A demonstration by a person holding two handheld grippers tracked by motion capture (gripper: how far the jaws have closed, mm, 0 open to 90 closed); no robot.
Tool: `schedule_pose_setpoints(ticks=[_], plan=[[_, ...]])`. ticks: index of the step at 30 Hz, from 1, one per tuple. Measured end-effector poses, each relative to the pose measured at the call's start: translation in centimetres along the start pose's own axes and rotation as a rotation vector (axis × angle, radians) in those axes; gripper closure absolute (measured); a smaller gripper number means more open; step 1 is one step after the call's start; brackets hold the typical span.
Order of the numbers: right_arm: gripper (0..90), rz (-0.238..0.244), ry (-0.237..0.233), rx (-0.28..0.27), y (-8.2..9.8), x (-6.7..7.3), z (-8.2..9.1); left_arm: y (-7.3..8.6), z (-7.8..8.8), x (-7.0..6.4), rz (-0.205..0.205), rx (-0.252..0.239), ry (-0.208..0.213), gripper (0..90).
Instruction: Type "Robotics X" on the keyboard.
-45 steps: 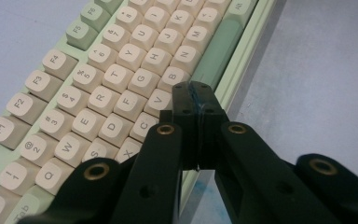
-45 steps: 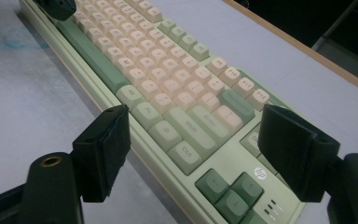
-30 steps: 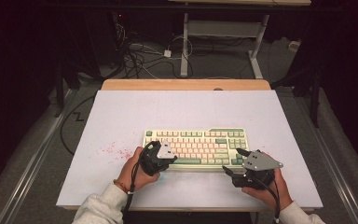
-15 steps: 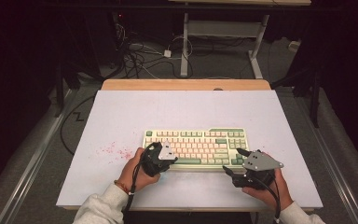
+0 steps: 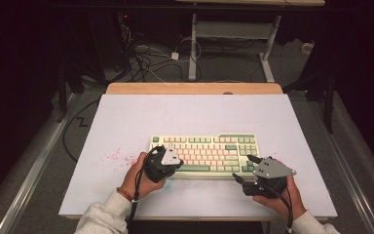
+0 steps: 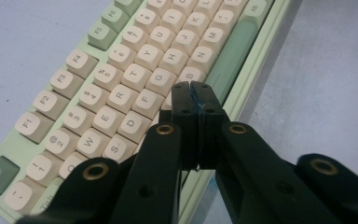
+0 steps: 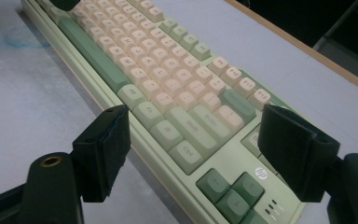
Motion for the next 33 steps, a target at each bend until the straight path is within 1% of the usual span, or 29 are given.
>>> schedule_pose_setpoints(ticks=[10,17,23,27,28,29,33], plan=[[26.2,0.001,-0.001,-0.002,0.0,-0.1,0.0,0.0,0.4,0.4,0.005,-0.013,-0.022,86.1],[26.2,-0.002,0.003,-0.001,0.0,-0.1,0.1,0.1,0.7,0.6,0.013,-0.017,-0.029,86.1],[27.7,-0.002,-0.003,0.009,0.1,-0.2,0.0,0.2,1.1,0.9,0.019,-0.024,-0.040,86.0],[35.0,-0.016,-0.003,0.004,0.1,-0.5,0.0,0.4,1.5,1.2,0.031,-0.034,-0.050,85.4],[39.1,-0.025,-0.002,0.005,0.1,-0.6,0.0,0.4,1.6,1.3,0.032,-0.036,-0.053,85.1],[45.1,-0.029,-0.008,0.006,0.2,-0.7,0.0,0.5,1.7,1.3,0.035,-0.039,-0.055,84.6],[61.8,-0.046,-0.027,0.014,0.1,-0.9,-0.1,0.7,1.8,1.4,0.039,-0.047,-0.064,82.1]])
Point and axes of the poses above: each handheld gripper's, and its own axes: z roughly backward along the jaws, y roughly out of its underside, x roughly to its left, the point moved 3 cm from there along -z, roughly forward along the jaws, and after that the axes turned 5 degrees about -x, right-handed, at the moved point
